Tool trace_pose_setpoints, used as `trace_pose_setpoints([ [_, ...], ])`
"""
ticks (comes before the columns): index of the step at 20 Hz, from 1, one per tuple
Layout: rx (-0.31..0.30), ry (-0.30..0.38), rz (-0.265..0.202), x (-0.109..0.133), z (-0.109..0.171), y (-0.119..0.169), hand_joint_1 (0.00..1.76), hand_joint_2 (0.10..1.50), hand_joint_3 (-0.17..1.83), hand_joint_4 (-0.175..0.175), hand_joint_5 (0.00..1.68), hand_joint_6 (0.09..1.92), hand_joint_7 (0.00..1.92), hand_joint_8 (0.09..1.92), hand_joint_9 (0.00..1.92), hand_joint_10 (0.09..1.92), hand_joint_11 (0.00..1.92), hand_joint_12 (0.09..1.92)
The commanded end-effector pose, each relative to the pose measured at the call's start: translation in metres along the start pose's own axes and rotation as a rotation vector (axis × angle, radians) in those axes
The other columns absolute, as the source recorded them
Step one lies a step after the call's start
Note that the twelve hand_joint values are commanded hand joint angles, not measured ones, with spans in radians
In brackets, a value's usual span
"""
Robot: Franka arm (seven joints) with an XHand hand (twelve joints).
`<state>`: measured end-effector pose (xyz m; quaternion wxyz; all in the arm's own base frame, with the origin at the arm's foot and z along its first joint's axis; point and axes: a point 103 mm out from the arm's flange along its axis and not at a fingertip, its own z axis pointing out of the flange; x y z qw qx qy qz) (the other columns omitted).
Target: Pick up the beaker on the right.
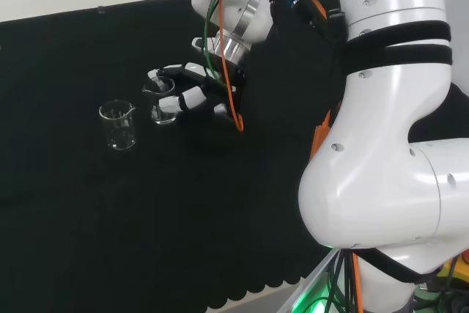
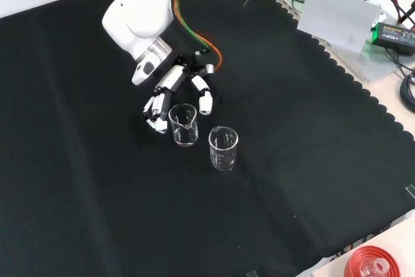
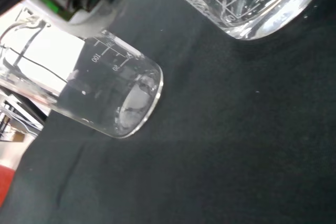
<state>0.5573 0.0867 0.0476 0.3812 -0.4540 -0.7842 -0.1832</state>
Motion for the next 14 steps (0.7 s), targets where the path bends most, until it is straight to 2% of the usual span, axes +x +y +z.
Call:
trace_pose_setpoints([
  [1, -0.003, 0.015, 0.005, 0.0021, 0.0052, 0.0030, 0.88, 0.45, 0.65, -0.044, 0.42, 0.09, 0.36, 0.63, 0.44, 0.65, 0.00, 1.31],
  [5, 0.001, 0.016, 0.013, 0.0020, 0.0073, 0.0045, 0.88, 0.45, 0.65, -0.041, 0.43, 0.09, 0.36, 0.62, 0.44, 0.65, 0.00, 1.31],
  [14, -0.029, 0.046, 0.020, 0.0003, 0.0093, 0.0091, 0.89, 0.45, 0.65, -0.033, 0.47, 0.09, 0.38, 0.62, 0.46, 0.64, 0.00, 1.32],
])
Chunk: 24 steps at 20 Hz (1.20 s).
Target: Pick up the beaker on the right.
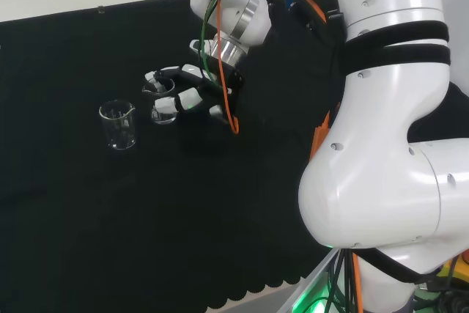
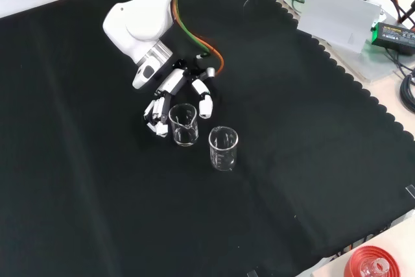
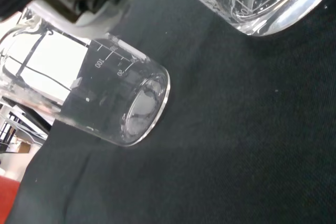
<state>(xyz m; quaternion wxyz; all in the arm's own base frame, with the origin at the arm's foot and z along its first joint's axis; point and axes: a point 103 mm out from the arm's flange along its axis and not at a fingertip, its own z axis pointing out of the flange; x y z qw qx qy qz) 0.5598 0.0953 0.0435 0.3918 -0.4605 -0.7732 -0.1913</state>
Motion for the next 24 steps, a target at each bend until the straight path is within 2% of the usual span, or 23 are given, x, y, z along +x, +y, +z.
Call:
trace_pose_setpoints([
  [1, -0.020, 0.020, 0.002, -0.0009, 0.0030, 0.0029, 0.89, 0.45, 0.65, -0.032, 0.47, 0.09, 0.38, 0.62, 0.46, 0.64, 0.00, 1.32],
  [16, -0.046, 0.033, -0.019, -0.0033, 0.0032, 0.0021, 0.90, 0.46, 0.64, -0.024, 0.50, 0.09, 0.41, 0.62, 0.47, 0.63, 0.00, 1.33],
  [24, -0.052, 0.036, -0.016, -0.0024, 0.0073, 0.0055, 0.91, 0.46, 0.64, -0.021, 0.52, 0.09, 0.43, 0.62, 0.48, 0.63, 0.00, 1.34],
])
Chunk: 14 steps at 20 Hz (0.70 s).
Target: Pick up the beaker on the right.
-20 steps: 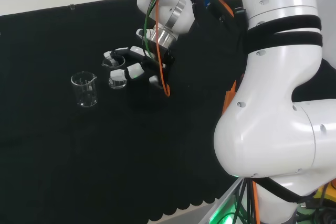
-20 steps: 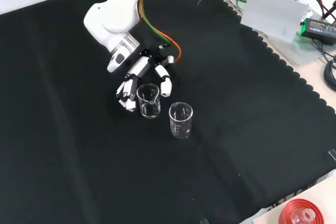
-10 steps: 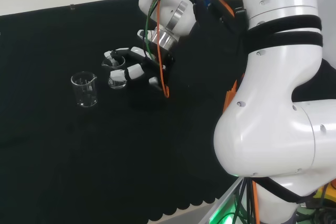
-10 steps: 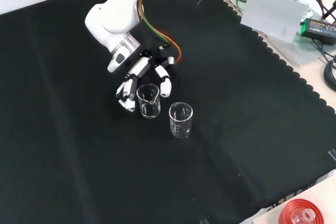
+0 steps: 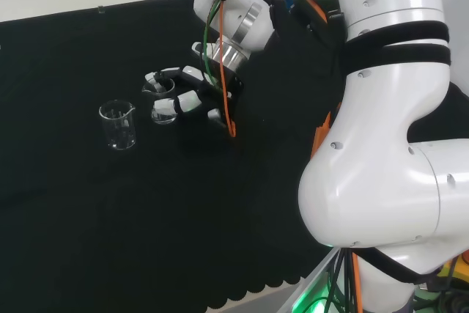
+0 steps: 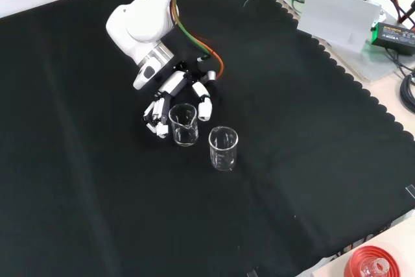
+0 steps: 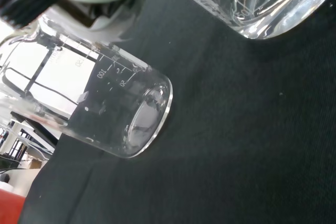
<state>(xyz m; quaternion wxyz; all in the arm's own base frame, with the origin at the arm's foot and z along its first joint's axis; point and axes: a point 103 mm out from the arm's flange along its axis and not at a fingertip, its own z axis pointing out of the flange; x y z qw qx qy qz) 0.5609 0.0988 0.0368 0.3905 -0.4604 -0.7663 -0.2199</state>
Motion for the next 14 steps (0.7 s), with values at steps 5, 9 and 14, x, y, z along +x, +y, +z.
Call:
trace_pose_setpoints([
  [5, -0.003, 0.007, 0.008, 0.003, 0.006, 0.008, 0.91, 0.47, 0.64, -0.021, 0.52, 0.09, 0.43, 0.61, 0.48, 0.63, 0.00, 1.34],
  [9, -0.002, 0.010, 0.003, 0.004, 0.011, 0.011, 0.91, 0.47, 0.64, -0.021, 0.53, 0.09, 0.45, 0.61, 0.49, 0.63, 0.00, 1.35],
  [14, -0.038, 0.008, 0.022, 0.004, 0.016, 0.014, 0.90, 0.53, 0.60, -0.004, 0.67, 0.20, 0.55, 0.59, 0.55, 0.60, 0.03, 1.36],
])
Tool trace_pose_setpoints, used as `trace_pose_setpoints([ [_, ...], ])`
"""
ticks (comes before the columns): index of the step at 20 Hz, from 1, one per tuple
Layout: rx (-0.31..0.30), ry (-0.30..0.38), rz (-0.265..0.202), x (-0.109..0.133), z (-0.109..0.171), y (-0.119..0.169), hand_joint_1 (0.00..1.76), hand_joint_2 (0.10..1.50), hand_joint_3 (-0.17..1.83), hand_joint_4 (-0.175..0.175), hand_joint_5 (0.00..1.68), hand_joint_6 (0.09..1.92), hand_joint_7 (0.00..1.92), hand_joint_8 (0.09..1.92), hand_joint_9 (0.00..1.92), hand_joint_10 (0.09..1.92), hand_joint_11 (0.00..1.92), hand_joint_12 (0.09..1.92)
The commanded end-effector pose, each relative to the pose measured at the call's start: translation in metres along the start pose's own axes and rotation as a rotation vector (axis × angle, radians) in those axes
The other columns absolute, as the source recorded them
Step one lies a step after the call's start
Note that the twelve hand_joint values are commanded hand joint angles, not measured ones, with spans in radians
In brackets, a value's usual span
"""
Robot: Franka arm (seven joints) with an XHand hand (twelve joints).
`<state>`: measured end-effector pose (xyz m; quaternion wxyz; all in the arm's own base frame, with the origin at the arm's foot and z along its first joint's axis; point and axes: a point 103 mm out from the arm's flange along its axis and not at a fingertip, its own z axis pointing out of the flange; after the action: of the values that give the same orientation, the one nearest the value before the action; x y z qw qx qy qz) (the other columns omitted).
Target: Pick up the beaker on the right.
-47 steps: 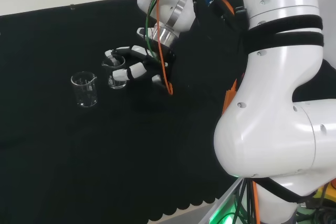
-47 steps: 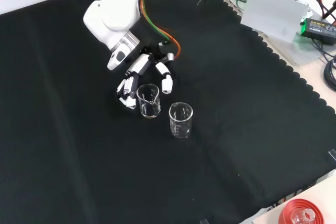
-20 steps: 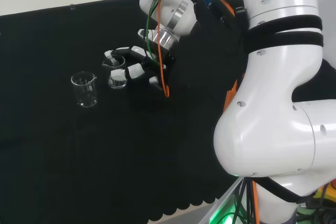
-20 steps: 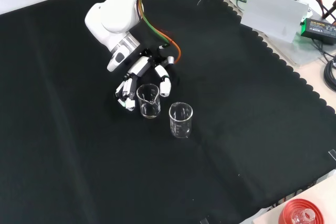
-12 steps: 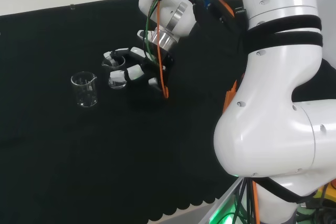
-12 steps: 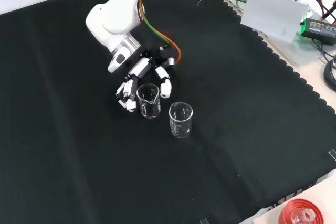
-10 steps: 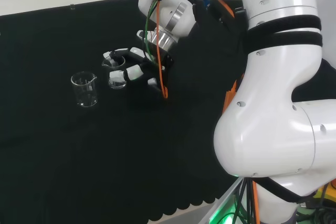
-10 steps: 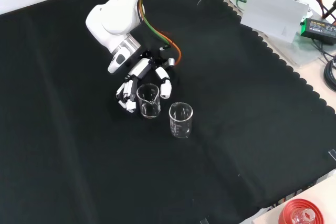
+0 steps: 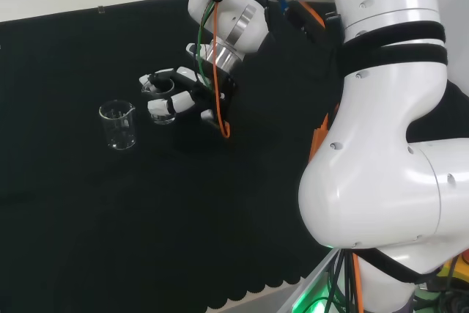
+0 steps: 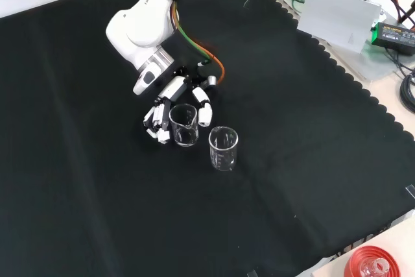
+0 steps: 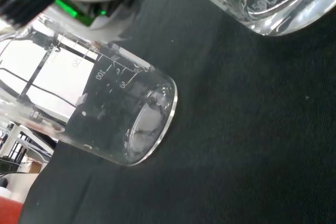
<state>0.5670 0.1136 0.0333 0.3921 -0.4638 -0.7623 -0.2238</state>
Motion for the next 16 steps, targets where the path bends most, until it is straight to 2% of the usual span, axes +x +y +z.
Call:
trace_pose_setpoints([
  [1, -0.034, 0.002, 0.018, 0.000, 0.006, 0.001, 0.90, 0.55, 0.57, 0.003, 0.70, 0.31, 0.58, 0.56, 0.58, 0.59, 0.05, 1.35],
  [3, -0.048, 0.009, 0.022, -0.002, 0.005, -0.001, 0.89, 0.59, 0.54, 0.009, 0.71, 0.54, 0.62, 0.54, 0.61, 0.57, 0.07, 1.35],
  [6, -0.082, 0.014, 0.030, -0.003, 0.007, 0.000, 0.89, 0.62, 0.53, 0.017, 0.75, 0.68, 0.66, 0.54, 0.64, 0.57, 0.10, 1.35],
  [9, -0.142, 0.010, 0.037, -0.001, 0.011, 0.004, 0.88, 0.67, 0.53, 0.048, 0.97, 0.64, 0.81, 0.53, 0.73, 0.56, 0.19, 1.34],
  [11, -0.164, 0.001, 0.033, -0.003, -0.004, -0.008, 1.02, 0.76, 0.44, 0.133, 1.15, 0.64, 1.01, 0.48, 0.85, 0.53, 0.31, 1.31],
  [12, -0.168, -0.011, 0.039, -0.002, -0.004, -0.007, 1.06, 0.78, 0.41, 0.154, 1.20, 0.62, 1.09, 0.45, 0.91, 0.50, 0.38, 1.28],
  [14, -0.179, -0.035, 0.044, 0.003, 0.000, 0.001, 1.09, 0.80, 0.39, 0.171, 1.26, 0.57, 1.20, 0.37, 1.00, 0.44, 0.46, 1.24],
  [16, -0.196, -0.047, 0.028, 0.005, -0.013, -0.005, 1.10, 0.80, 0.38, 0.175, 1.29, 0.54, 1.26, 0.31, 1.06, 0.39, 0.52, 1.22],
])
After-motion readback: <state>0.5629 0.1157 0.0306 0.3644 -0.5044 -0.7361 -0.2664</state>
